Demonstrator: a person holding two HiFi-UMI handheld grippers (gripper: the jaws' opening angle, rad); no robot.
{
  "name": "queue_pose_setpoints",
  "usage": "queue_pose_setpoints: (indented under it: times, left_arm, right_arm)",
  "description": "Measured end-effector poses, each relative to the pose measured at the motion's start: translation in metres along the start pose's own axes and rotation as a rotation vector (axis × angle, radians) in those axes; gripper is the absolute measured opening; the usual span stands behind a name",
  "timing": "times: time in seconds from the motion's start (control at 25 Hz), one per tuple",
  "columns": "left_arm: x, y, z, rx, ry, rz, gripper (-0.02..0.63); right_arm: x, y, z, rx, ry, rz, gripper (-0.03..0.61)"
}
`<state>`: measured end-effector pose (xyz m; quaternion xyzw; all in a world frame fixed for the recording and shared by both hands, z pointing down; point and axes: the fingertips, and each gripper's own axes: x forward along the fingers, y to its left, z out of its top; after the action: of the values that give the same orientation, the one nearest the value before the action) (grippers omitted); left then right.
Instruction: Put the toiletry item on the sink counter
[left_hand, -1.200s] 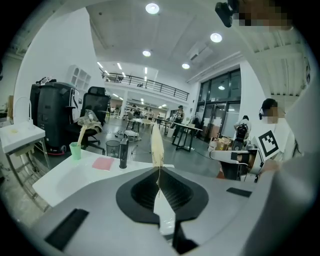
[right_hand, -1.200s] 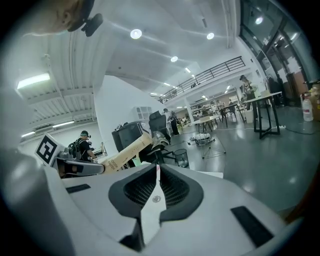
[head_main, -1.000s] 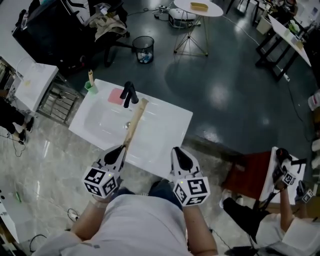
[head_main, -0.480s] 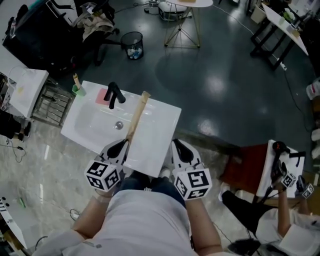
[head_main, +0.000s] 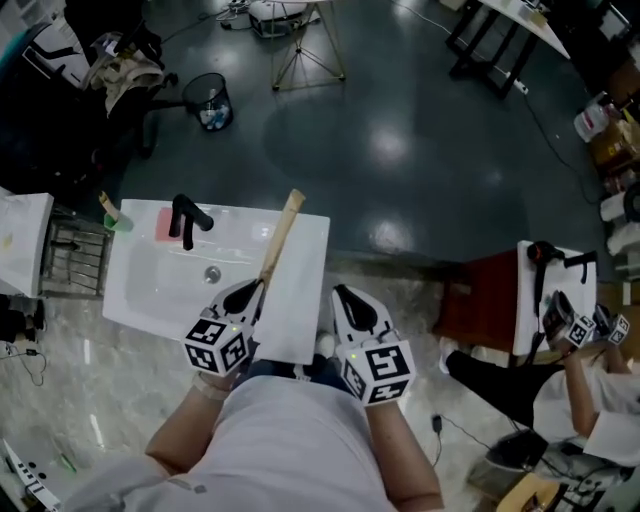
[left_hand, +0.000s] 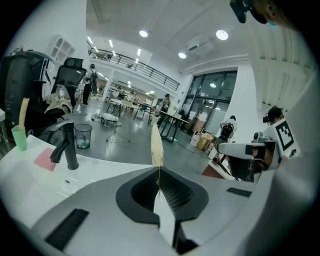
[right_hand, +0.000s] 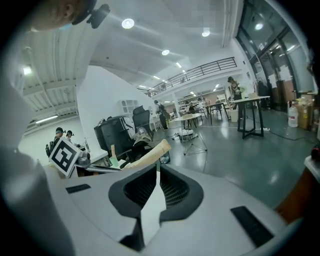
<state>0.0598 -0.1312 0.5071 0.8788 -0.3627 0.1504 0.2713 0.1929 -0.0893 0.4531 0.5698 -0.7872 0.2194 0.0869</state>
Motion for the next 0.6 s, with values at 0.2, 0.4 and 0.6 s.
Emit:
queue_pose_setpoints:
  times: [0.2,0.4,0.6]
  left_arm:
    - [0.048,0.019,-0.013,0.012,0.07,-0.045,0.018]
    - [0.087,0.046,-0.025,0.003,0.116,-0.057,0.018]
    - [0.12,0.058,-0.04,0.009,0.181,-0.063,0.018]
  right_arm:
    - [0.009,-0.013,-0.01,0.026,0.029,-0.078,0.032]
    - [0.022,-0.025,-0.024,0.05,0.055,-0.138,0.032]
    - [0.029,-0.039,-0.03,0.084,0.083,-0.182,0.032]
